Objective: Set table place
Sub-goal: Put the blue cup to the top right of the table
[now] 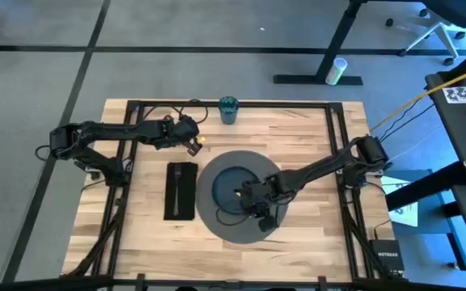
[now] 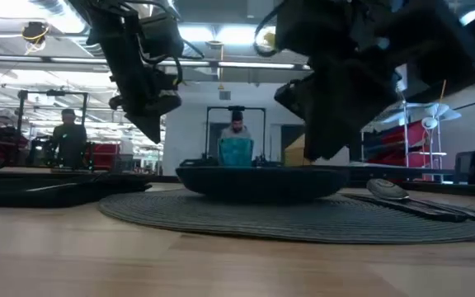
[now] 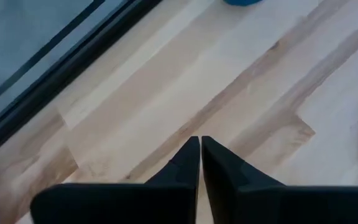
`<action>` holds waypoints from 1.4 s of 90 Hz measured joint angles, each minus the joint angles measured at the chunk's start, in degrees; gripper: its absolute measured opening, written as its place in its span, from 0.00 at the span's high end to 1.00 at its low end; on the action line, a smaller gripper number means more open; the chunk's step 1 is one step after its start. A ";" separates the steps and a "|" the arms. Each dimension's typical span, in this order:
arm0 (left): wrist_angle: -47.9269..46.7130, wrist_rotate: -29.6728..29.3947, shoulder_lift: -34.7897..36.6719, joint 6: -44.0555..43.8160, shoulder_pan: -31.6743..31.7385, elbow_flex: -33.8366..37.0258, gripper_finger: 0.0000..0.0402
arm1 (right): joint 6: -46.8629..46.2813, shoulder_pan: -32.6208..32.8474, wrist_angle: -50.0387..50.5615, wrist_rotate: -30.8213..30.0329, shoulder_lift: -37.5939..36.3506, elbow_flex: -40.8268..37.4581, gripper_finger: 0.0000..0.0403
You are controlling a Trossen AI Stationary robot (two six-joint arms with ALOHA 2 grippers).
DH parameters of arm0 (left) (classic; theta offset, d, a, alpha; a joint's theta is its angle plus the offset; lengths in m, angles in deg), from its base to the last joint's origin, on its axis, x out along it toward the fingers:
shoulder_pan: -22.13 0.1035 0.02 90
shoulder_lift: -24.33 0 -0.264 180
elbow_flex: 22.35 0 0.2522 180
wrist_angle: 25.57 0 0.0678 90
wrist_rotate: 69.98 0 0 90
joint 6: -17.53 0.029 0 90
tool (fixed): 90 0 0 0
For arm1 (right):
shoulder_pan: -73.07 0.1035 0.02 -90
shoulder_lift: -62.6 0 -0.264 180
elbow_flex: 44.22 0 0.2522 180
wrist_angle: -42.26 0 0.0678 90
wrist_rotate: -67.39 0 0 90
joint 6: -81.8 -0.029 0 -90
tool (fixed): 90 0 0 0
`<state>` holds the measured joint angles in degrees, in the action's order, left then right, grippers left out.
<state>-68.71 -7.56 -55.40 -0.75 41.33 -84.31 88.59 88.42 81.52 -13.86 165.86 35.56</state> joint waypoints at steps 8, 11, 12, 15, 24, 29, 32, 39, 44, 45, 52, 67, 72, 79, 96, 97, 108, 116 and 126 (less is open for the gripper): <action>0.06 1.48 0.00 0.49 -0.13 0.00 1.00 | 1.88 -0.48 1.62 -0.69 -1.51 0.00 0.84; 0.01 1.80 0.00 0.44 -0.18 0.00 1.00 | 2.36 -0.92 2.50 -1.51 -2.18 0.00 0.84; 0.01 1.84 0.00 0.43 -0.19 0.00 1.00 | 2.38 -1.09 2.75 -1.83 -2.46 0.00 0.84; 0.01 1.92 -0.02 0.43 -0.19 0.00 1.00 | 2.57 -1.79 3.46 -3.25 -3.21 0.02 0.84; 0.10 1.91 -0.02 0.21 -0.17 0.00 1.00 | 4.34 -4.54 6.09 -10.33 -5.30 0.06 0.84; 0.12 1.91 -0.02 -0.43 -0.15 0.00 1.00 | 6.04 -6.42 6.91 -14.76 -6.32 0.05 0.84; 0.12 1.91 -0.02 -0.76 -0.19 0.00 1.00 | 7.57 -7.64 6.84 -17.07 -6.78 0.07 0.84; 0.23 1.91 -0.02 -1.28 -0.52 0.00 1.00 | 12.05 -10.76 5.73 -20.89 -7.25 0.09 0.84; 0.21 1.91 -0.02 -1.33 -1.00 0.00 1.00 | 16.05 -13.19 4.20 -21.81 -7.25 0.09 0.84; 0.21 1.91 -0.02 -1.35 -1.08 0.00 1.00 | 16.92 -13.72 3.93 -21.84 -7.25 0.09 0.84; 0.49 1.91 -0.02 -1.06 -1.71 0.00 1.00 | 22.67 -17.26 1.66 -21.60 -7.23 0.09 0.84; 7.44 1.94 -0.85 5.81 -3.04 0.04 1.00 | 30.90 -24.63 -1.62 -21.17 -7.20 0.68 0.84; 11.07 1.97 -1.62 9.23 -3.30 0.04 1.00 | 33.03 -26.94 -1.89 -20.91 -7.20 1.60 0.84; 15.12 3.54 -2.80 12.83 -3.48 0.04 1.00 | 35.80 -29.84 -3.07 -19.80 -6.92 2.47 0.84; 20.18 7.18 -5.78 17.94 -2.15 0.04 1.00 | 39.90 -35.87 -8.47 -13.86 -5.39 3.10 0.84; 20.22 7.18 -5.97 18.28 -2.05 0.04 1.00 | 40.00 -36.17 -8.50 -13.57 -5.23 3.10 0.84; 22.44 7.62 -7.47 21.96 -0.63 0.04 1.00 | 42.98 -38.74 -9.38 -12.79 -2.35 3.46 0.84; 24.81 8.16 -7.99 23.95 0.42 0.02 1.00 | 45.20 -40.20 -9.34 -12.68 0.47 5.58 0.84; 25.41 8.29 -8.00 24.75 1.52 0.02 1.00 | 47.65 -41.45 -8.27 -12.68 3.67 9.06 0.84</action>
<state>-43.30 0.74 -63.40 24.01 42.85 -84.29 136.23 46.97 73.26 -26.54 169.52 44.62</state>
